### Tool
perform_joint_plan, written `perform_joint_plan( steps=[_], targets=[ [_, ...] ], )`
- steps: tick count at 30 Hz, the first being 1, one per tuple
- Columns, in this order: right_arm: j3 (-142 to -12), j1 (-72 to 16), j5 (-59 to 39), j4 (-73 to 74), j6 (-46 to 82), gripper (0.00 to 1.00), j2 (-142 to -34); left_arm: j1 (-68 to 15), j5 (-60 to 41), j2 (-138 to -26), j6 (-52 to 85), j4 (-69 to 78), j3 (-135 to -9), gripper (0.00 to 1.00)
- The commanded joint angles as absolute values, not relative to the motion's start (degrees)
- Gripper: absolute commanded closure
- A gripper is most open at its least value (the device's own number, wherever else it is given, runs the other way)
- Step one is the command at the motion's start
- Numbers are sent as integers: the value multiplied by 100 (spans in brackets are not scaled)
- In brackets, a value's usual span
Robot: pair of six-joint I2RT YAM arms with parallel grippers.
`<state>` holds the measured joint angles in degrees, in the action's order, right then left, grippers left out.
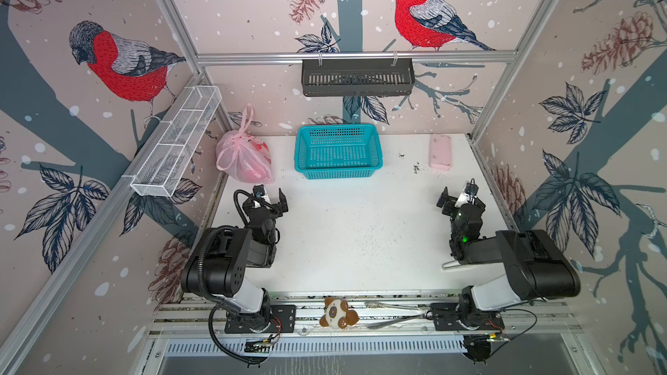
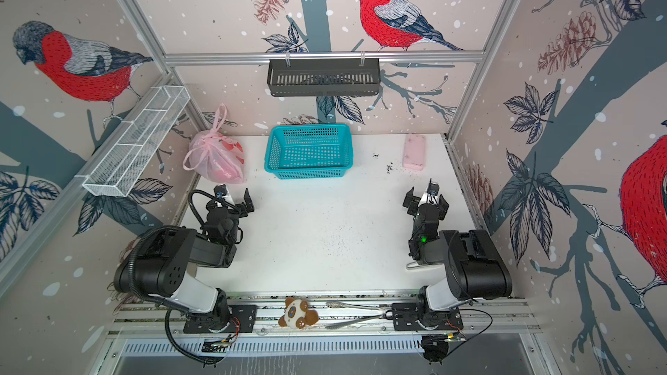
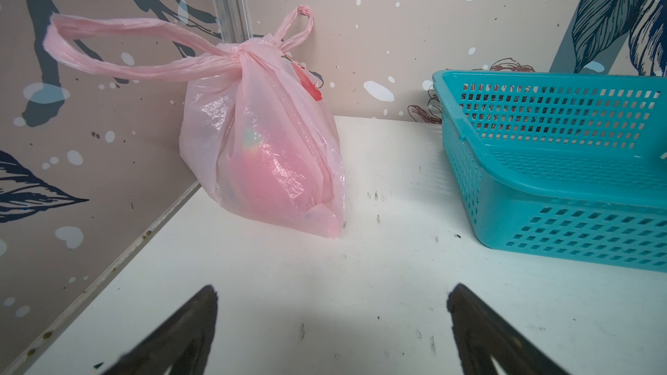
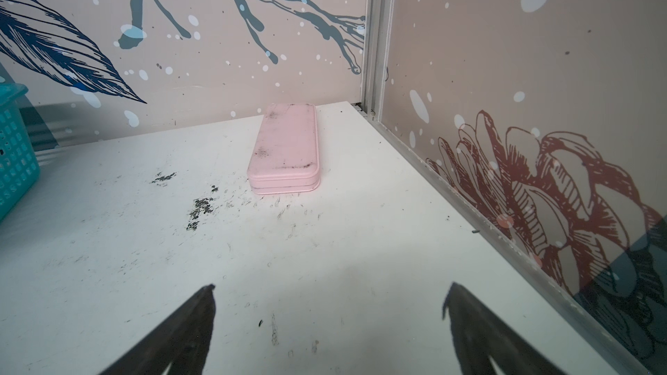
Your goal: Untie the knot of the plastic bag and take out the fruit
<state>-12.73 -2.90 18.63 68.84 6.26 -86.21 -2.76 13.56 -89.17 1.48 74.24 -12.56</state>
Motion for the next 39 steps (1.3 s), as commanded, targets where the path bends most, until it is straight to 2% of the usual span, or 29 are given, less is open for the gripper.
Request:
perform_joint_plan(
  steps=[1, 5, 8, 12, 14, 17, 20, 23, 30, 39],
  targets=[
    [-1266, -287, 1942, 7014, 677, 1, -8593, -286, 1152, -8861, 5, 7533, -1307, 1],
    [-1251, -277, 2286, 6917, 857, 1, -8438, -285, 1297, -8220, 53, 6435, -1630, 1],
    [-1269, -156, 1914, 6672, 724, 0, -8063, -284, 1452, -7573, 185, 5151, -2170, 1],
    [-2346, -125, 2122, 3799, 1422, 1, -7227, -283, 1235, -6944, 834, 3866, -2772, 1],
    [-2725, -123, 2043, 2931, 1920, 1, -6873, -268, 1368, -6799, 1375, 3331, -3074, 1],
    [-3075, -107, 1346, 2066, 2303, 1, -6421, -261, 976, -6821, 1522, 2240, -3804, 1],
    [-3290, -129, 735, 1507, 2602, 1, -6104, -264, 656, -7113, 1713, 1218, -4641, 1],
    [-3519, -343, 581, 877, 2751, 1, -5915, -258, 378, -7541, 1801, 487, -5323, 1],
    [-3568, -1607, 1203, 264, 2532, 1, -5542, -263, -337, -9000, 1715, -479, -6852, 1],
    [-3639, -2248, 1440, -8, 2549, 1, -5553, -268, -1391, -10949, 1696, -911, -8472, 2]
  ],
)
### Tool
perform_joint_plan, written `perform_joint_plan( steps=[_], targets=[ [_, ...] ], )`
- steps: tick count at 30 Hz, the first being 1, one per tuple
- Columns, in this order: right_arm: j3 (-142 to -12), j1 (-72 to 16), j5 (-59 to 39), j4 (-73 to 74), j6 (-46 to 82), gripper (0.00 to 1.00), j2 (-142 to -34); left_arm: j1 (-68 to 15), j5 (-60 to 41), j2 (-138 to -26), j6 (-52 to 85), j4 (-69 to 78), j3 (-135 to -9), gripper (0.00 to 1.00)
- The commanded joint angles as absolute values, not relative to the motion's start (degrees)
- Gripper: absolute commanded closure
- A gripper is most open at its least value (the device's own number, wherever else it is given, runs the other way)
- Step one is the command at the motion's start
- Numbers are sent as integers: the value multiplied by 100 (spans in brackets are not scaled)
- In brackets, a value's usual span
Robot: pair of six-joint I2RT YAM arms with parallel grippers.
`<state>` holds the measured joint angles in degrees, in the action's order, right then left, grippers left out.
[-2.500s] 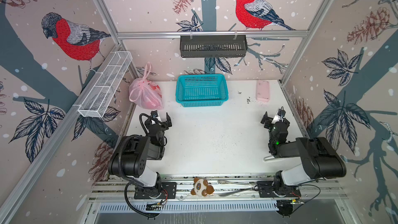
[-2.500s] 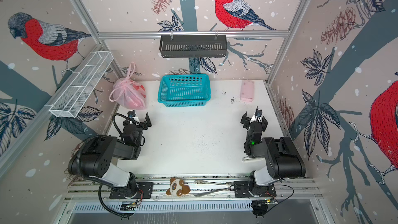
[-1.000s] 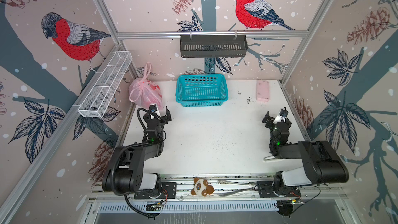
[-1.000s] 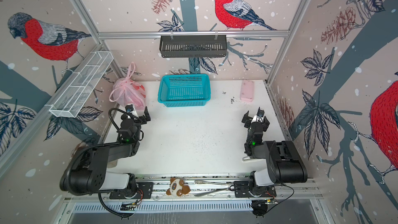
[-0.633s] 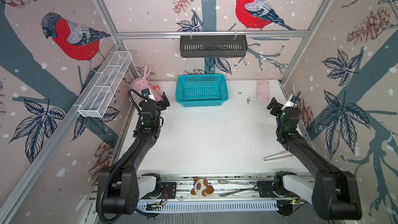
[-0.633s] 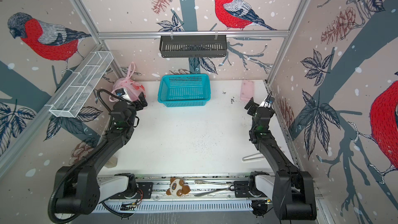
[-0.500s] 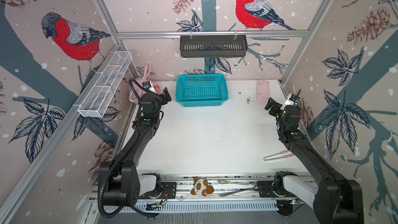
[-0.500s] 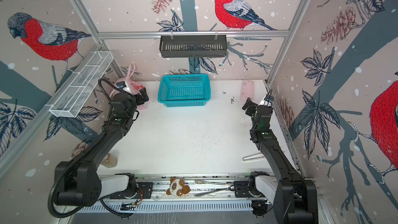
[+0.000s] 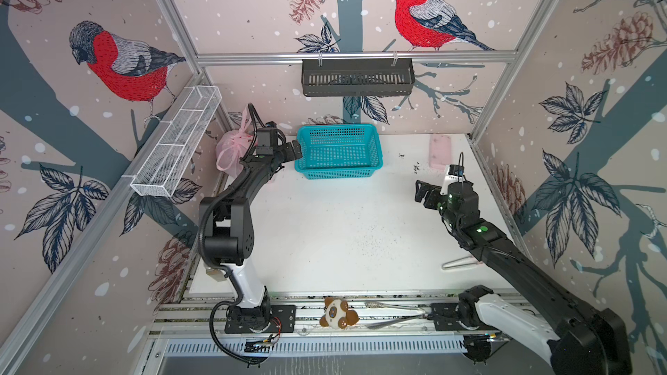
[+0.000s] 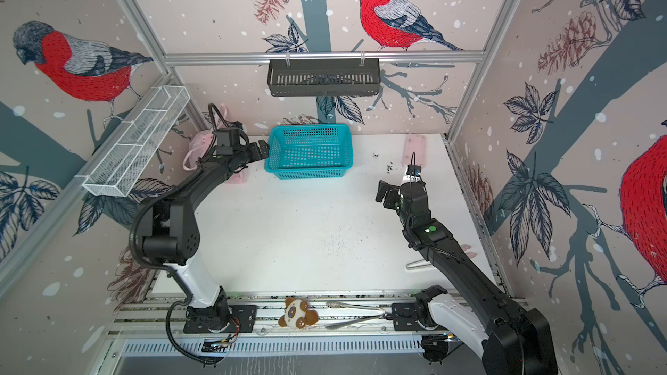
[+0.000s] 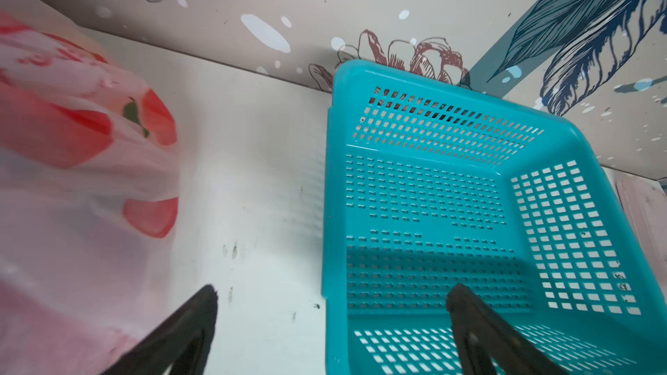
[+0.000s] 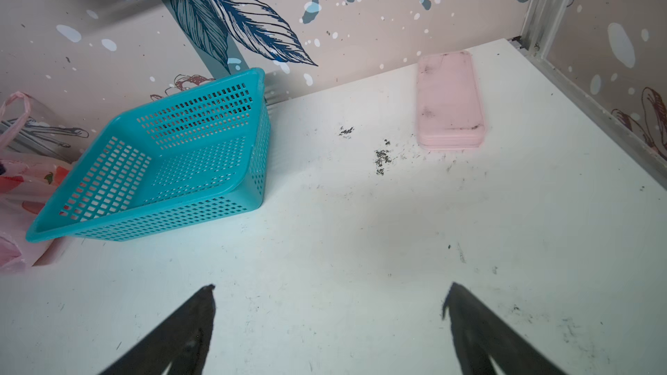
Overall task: Untie the knot of the plastic bag and take out the fruit
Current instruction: 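Reach both grippers to the teal basket's sides and grasp its rims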
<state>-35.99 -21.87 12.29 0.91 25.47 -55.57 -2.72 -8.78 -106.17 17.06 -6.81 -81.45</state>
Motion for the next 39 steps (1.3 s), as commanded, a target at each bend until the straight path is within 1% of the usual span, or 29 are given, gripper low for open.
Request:
perform_joint_plan(
  steps=[1, 2, 5, 6, 7, 8, 14, 17, 23, 25, 29, 33, 39],
  targets=[
    [-3639, -2258, 1457, -9, 2550, 1, -5568, -272, -1447, -11105, 1696, -923, -8608, 3],
    [-3647, -2267, 1481, -4, 2549, 1, -5578, -287, -1478, -11278, 1696, -935, -8760, 4],
    [-3650, -2276, 1520, 32, 2518, 1, -5643, -345, -1541, -11711, 1662, -1068, -9214, 13],
    [-3647, -2276, 1529, 63, 2507, 1, -5669, -362, -1552, -11830, 1653, -1093, -9327, 18],
    [-3647, -2276, 1529, 96, 2506, 1, -5701, -389, -1551, -11944, 1644, -1126, -9456, 27],
    [-3647, -2276, 1521, 126, 2496, 1, -5749, -422, -1540, -12059, 1629, -1177, -9571, 32],
    [-3674, -2283, 1394, 288, 2487, 0, -6057, -587, -1429, -12483, 1589, -1342, -9936, 40],
    [-3676, -2294, 1353, 332, 2496, 0, -6171, -639, -1355, -12533, 1600, -1350, -9919, 47],
    [-3618, -2342, 1293, 385, 2543, 1, -6174, -696, -1389, -12353, 1699, -1317, -9581, 69],
    [-3565, -2385, 1285, 387, 2588, 1, -6127, -741, -1338, -12180, 1769, -1247, -9316, 75],
    [-3464, -2537, 1300, 322, 2699, 2, -5935, -900, -1158, -11656, 2015, -1085, -8549, 80],
    [-3401, -2765, 1353, 85, 2914, 2, -5644, -1133, -876, -10942, 2456, -1020, -7607, 83],
    [-3358, -3149, 1578, -712, 3599, 4, -5086, -1940, 74, -9641, 3341, -1197, -6169, 85]
  ],
)
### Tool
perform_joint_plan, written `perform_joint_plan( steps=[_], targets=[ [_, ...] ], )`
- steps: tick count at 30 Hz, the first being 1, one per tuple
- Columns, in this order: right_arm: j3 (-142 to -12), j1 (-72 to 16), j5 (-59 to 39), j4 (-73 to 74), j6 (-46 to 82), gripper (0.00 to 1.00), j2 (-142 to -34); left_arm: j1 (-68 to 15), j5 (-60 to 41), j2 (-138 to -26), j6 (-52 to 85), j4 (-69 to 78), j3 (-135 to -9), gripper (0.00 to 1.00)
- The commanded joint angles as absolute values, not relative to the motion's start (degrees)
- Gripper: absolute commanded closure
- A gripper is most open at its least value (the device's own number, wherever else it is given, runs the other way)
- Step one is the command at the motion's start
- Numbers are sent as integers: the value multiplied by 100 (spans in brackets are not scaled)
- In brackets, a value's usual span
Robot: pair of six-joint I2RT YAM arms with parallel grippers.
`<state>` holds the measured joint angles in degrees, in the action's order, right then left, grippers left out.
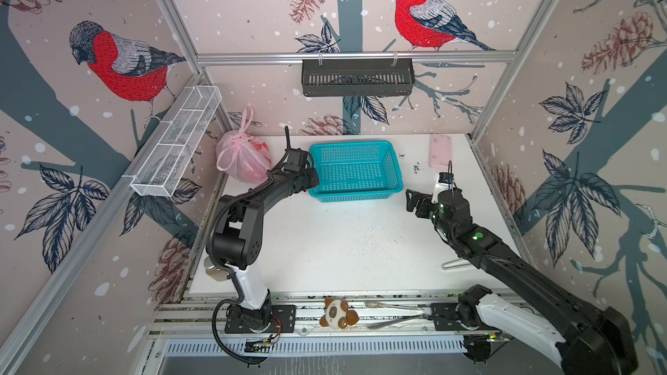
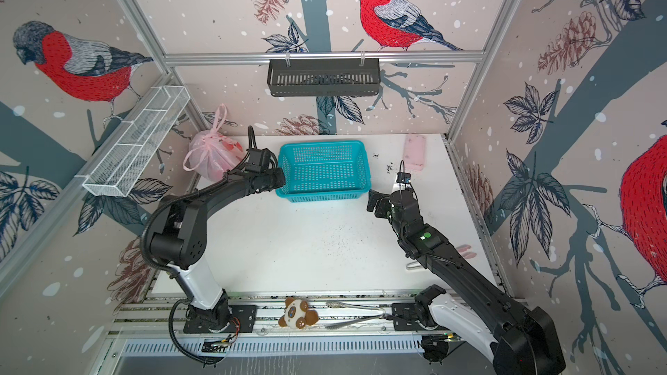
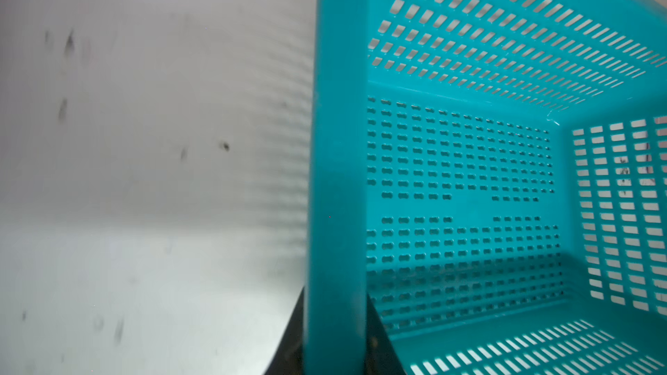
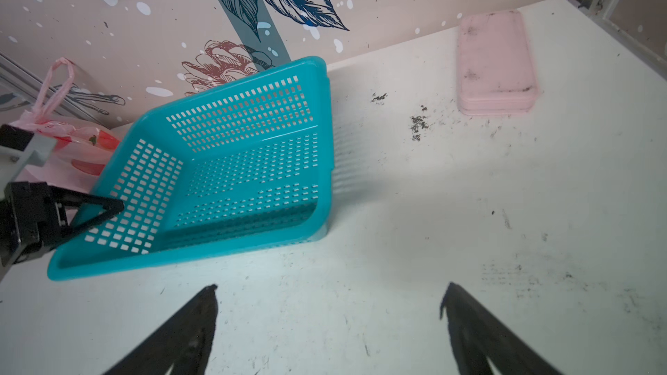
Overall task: Untie the knot of the plastic bag and take out the fruit
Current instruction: 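Reach both grippers to the teal basket's sides and grasp its rims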
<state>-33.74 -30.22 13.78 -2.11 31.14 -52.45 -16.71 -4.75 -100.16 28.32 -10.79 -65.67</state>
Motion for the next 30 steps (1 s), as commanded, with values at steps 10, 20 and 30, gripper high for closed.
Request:
perform_joint_plan(
  steps=[10, 20, 30],
  targets=[
    [-3393, -4177, 2262, -2936, 5853, 7, -4424, -3625, 1406, -7905, 5178, -1148, -4339, 84],
    [-2843, -5343, 2417, -3077, 7626, 7, -4211, -4211, 1719, -7508, 5989, -927, -3833, 73],
    [-2890, -5476, 2646, -2390, 7877, 6, -4471, -4351, 1450, -6985, 5855, -1200, -3720, 45]
  ],
)
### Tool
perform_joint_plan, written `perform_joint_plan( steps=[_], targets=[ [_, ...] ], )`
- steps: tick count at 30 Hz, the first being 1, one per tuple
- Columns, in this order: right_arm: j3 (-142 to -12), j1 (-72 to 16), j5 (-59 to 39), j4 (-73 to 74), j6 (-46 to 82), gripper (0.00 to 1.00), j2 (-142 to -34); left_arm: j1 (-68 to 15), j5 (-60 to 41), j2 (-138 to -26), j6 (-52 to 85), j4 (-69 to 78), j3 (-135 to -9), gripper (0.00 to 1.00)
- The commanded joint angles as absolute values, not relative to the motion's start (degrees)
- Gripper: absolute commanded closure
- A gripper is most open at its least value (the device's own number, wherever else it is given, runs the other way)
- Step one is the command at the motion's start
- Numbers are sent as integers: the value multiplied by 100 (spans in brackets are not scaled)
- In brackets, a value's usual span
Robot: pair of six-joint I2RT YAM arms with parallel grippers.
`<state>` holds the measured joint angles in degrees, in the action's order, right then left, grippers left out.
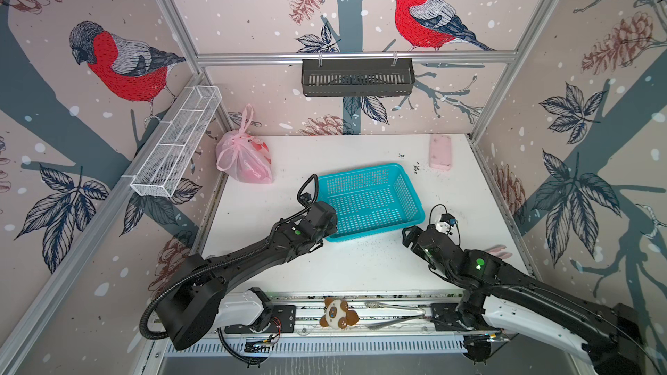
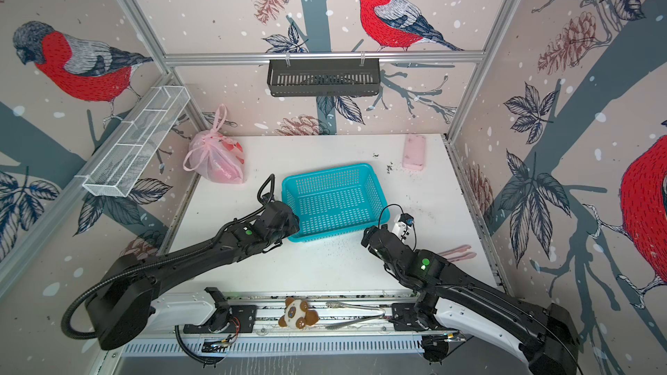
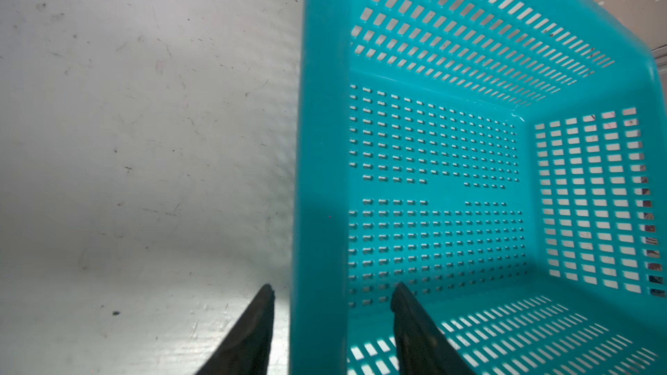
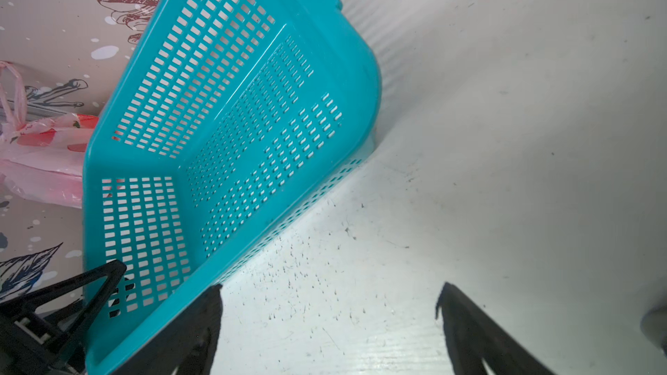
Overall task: Untie the knot of the plastic bag and take out the fruit
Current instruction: 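Reach both grippers to the teal basket's sides and grasp its rims, then drag the teal basket toward the robot with both grippers, then release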
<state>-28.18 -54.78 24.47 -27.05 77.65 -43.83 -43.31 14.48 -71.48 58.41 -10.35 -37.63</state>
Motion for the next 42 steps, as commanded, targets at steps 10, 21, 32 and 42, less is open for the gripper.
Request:
perform_joint_plan(
  steps=[10, 21, 32, 42],
  targets=[
    [-3143, -5193, 2300, -1453, 7780, 9, -5524, -4351, 2080, -6166, 5236, -2079, -3970, 36],
    [-3883, -4908, 1804, -965, 7462, 24, -7150, -3513, 2042, -5528, 4055, -2198, -4149, 30],
    [-4307, -4742, 1661, -1100, 7274, 53, -8066, -2132, 727, -6248, 2533, -1836, -5000, 25],
    [-4663, -4159, 1455, -1713, 6386, 70, -8160, -1736, -94, -7270, 1907, -1538, -5686, 25]
  ],
)
